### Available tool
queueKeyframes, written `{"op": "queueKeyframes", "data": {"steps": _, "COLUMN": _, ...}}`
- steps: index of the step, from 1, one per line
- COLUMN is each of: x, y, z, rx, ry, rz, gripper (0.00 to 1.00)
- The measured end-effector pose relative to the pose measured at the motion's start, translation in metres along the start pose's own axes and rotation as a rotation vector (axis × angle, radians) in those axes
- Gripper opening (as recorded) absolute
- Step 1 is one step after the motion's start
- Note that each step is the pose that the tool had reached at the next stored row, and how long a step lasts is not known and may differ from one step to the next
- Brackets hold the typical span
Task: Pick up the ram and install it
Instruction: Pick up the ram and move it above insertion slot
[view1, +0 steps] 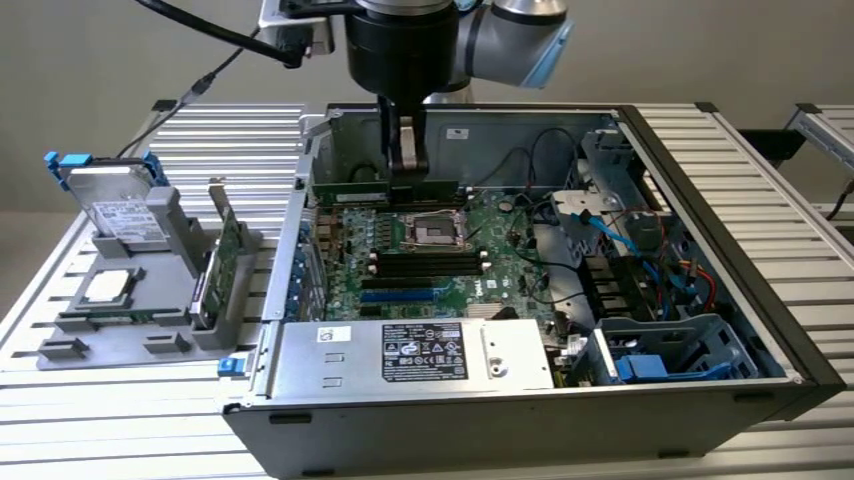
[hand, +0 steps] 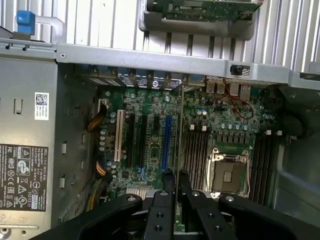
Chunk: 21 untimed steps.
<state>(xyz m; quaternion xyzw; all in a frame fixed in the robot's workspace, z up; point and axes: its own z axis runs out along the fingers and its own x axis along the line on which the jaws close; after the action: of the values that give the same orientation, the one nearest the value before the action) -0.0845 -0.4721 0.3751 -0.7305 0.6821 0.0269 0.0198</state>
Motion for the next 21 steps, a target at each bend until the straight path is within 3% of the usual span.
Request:
{"op": "queueKeyframes", "data": {"steps": 7, "x": -0.011, "y": -0.0163, "z": 0.0035, "rx": 0.0011, "ry": 0.0113, "rz": 0.001, "gripper": 0.15}}
{"op": "queueKeyframes", "data": {"steps": 16, "x": -0.026, "y": -0.0334, "z": 0.0116, "rx": 0.0001, "ry": 0.0343, "rz": 0.002, "gripper": 0.15}}
{"op": "queueKeyframes", "data": {"steps": 21, "x": -0.035, "y": -0.0403, "z": 0.0178, "rx": 0.0001, "ry": 0.0359, "rz": 0.004, "gripper": 0.15}}
